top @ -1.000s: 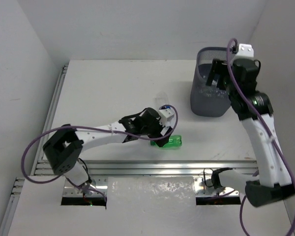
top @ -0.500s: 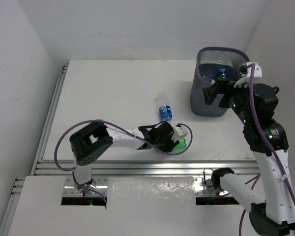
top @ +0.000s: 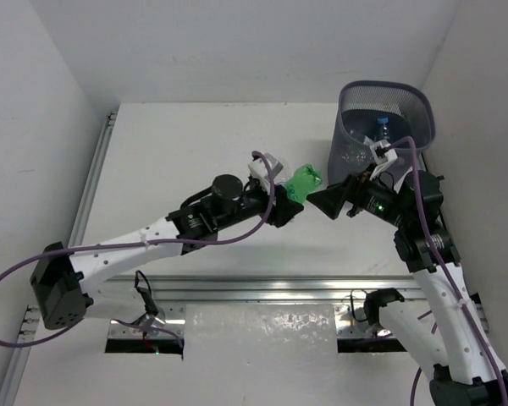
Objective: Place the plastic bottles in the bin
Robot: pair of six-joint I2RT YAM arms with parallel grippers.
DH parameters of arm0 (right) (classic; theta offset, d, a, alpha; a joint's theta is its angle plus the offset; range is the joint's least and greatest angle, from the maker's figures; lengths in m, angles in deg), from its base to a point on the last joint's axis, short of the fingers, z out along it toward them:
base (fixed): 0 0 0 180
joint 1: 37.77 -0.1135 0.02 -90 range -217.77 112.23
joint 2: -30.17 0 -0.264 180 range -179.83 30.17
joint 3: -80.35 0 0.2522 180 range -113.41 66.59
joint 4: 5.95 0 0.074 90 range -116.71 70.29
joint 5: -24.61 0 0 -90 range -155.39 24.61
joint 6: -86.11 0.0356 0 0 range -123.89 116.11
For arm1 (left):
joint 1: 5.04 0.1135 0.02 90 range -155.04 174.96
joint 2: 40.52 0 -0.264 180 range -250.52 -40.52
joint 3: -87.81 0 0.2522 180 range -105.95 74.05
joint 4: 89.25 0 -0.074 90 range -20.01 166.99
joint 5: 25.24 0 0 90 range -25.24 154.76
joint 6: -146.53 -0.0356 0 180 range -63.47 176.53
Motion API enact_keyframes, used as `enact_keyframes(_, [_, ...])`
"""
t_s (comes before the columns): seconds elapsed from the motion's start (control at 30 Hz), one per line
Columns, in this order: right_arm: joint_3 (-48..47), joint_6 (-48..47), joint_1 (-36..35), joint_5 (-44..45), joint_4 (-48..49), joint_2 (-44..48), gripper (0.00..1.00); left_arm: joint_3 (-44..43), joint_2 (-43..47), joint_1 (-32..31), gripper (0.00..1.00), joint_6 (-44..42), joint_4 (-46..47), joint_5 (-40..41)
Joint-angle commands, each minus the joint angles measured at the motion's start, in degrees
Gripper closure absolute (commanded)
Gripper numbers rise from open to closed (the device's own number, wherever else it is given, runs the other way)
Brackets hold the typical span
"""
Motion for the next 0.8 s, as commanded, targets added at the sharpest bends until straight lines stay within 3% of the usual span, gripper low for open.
enact_keyframes(0.0, [-0.18,6.8,-0.18,-6.86,13.41,-0.03,0.01,3.05,2.08,0.75,1.0,3.94,8.36,-9.64])
enact_keyframes(0.17, [-1.32,10.23,-1.4,-8.2,16.84,-4.42,0.02,2.52,1.99,0.84,1.0,4.99,14.08,-14.41])
enact_keyframes(0.23, [-1.85,9.71,-2.11,-7.84,17.1,-5.39,0.07,1.47,1.56,0.84,1.0,5.0,14.35,-15.64])
enact_keyframes(0.27, [-1.94,9.71,-2.72,-8.45,17.1,-6.18,0.31,0.16,1.38,0.84,0.98,5.08,13.91,-15.56])
enact_keyframes(0.3, [-2.11,9.88,-2.99,-9.76,18.75,-6.45,0.47,-0.46,1.2,0.84,0.8,5.0,12.25,-14.17])
enact_keyframes(0.37, [-2.81,9.71,-3.08,-9.43,18.34,-6.54,0.93,-1.17,1.64,0.84,0.43,5.61,11.28,-11.27])
enact_keyframes(0.4, [-3.69,8.4,-3.08,-7.6,13.63,-6.1,1.0,-1.52,2.25,0.84,0.01,6.05,9.88,-5.68])
enact_keyframes(0.47, [-9.56,1.56,-3.08,7.39,5.98,-4.26,1.0,-2.48,3.04,0.84,0.0,9.2,6.46,3.03])
enact_keyframes(0.5, [-12.28,-0.82,-3.08,14.5,-0.67,-3.99,1.0,-2.92,3.4,0.84,0.0,10.0,1.04,11.86])
enact_keyframes(0.53, [-18.14,-4.76,-3.08,29.1,-3.61,-4.16,1.0,-3.36,3.49,0.84,0.0,11.57,-2.14,15.69])
enact_keyframes(0.57, [-21.42,-6.45,-2.99,36.12,-6.69,-4.86,1.0,-3.71,3.66,0.84,0.0,12.81,-5.05,22.69])
enact_keyframes(0.67, [-32.5,-14.71,-2.99,55.62,-12.07,-10.74,1.0,-2.06,4.36,1.28,0.0,19.13,-16.82,32.04])
enact_keyframes(0.77, [-39.02,-21.57,-2.9,65.25,-11.65,-18.21,1.0,1.2,5.68,3.03,0.0,24.41,-17.82,33.05])
